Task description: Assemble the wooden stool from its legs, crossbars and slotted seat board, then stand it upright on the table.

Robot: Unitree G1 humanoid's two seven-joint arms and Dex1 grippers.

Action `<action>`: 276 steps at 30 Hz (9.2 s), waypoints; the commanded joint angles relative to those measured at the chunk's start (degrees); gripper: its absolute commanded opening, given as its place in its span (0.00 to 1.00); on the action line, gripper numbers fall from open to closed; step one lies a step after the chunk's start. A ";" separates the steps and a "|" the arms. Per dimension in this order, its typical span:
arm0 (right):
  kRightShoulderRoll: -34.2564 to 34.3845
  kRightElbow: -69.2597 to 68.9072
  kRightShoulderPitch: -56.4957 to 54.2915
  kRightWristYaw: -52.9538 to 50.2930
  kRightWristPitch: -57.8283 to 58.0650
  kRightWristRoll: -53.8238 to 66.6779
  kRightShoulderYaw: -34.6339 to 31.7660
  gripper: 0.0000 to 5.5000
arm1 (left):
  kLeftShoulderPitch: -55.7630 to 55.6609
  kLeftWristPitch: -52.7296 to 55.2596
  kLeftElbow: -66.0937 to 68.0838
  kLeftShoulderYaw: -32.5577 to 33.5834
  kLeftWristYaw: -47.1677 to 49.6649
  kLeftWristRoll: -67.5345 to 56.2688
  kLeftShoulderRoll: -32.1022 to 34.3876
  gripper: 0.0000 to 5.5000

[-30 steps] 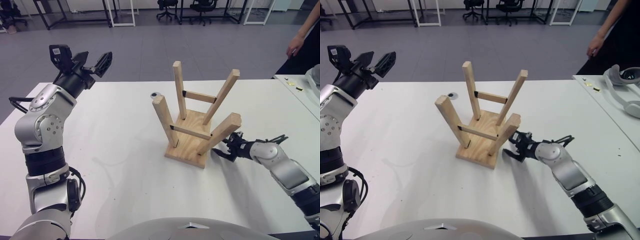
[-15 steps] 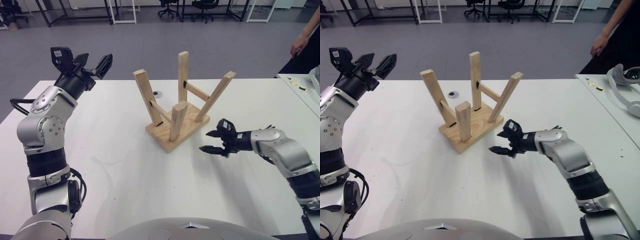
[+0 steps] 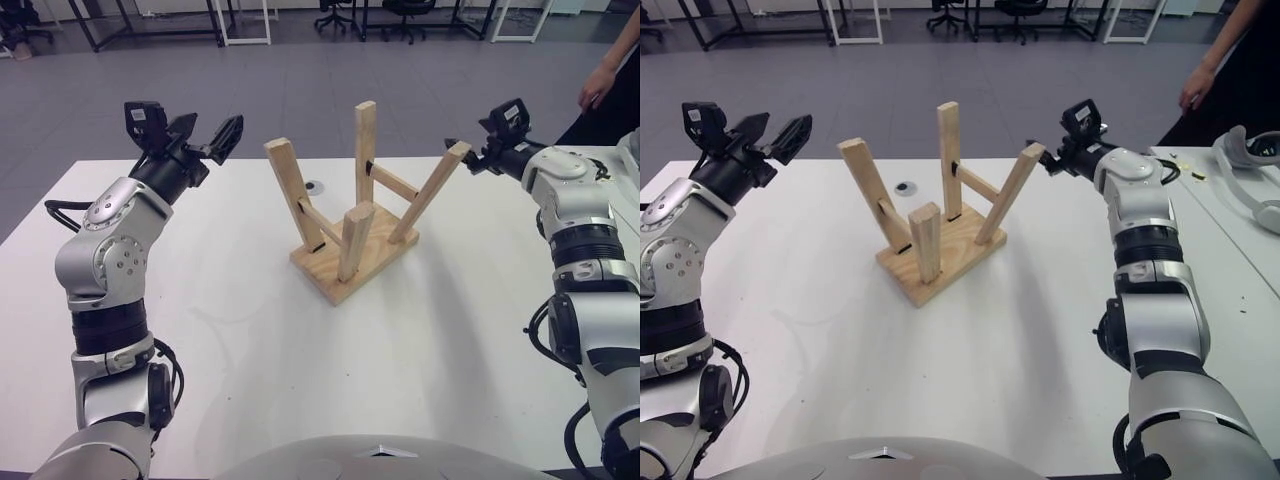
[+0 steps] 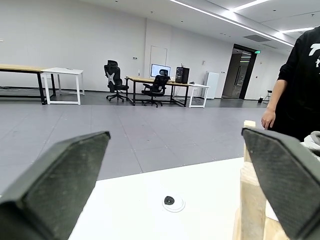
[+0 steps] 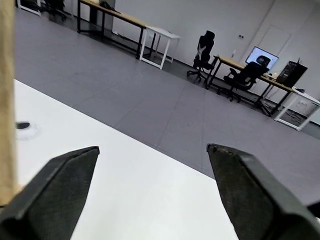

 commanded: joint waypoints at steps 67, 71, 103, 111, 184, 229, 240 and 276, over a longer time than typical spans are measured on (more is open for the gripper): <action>-8.66 -46.56 56.02 2.72 14.32 2.92 -0.50 0.73 | 25.80 -22.11 15.53 -18.42 -27.85 24.25 9.45 0.88; -9.66 -50.78 58.51 5.14 17.63 3.56 0.21 0.67 | 28.99 -20.47 12.63 -19.61 -32.90 21.19 9.07 0.83; -9.30 -56.66 62.66 12.85 23.92 8.87 4.45 0.00 | 30.34 -21.86 14.85 -26.78 -37.30 22.71 3.92 0.00; -7.58 -55.77 59.30 12.49 24.10 9.55 4.50 0.00 | 28.86 -21.96 13.23 -28.78 -37.52 23.57 2.86 0.00; -11.96 -33.74 23.96 43.33 18.04 7.48 11.93 0.30 | 3.45 -35.95 33.64 -25.51 -61.79 24.05 5.50 0.48; 15.26 12.76 -22.49 -33.95 36.10 24.26 -34.05 0.35 | -51.17 3.51 70.87 16.55 11.02 -2.10 -13.31 0.31; 17.12 22.04 -18.15 -46.91 31.53 29.13 -39.30 0.33 | -47.66 1.15 80.37 18.10 18.18 -1.80 -13.31 0.46; 21.02 -26.88 36.05 -29.43 18.51 12.63 -20.26 0.55 | 11.15 -11.99 23.29 3.72 -0.11 9.56 -14.42 0.61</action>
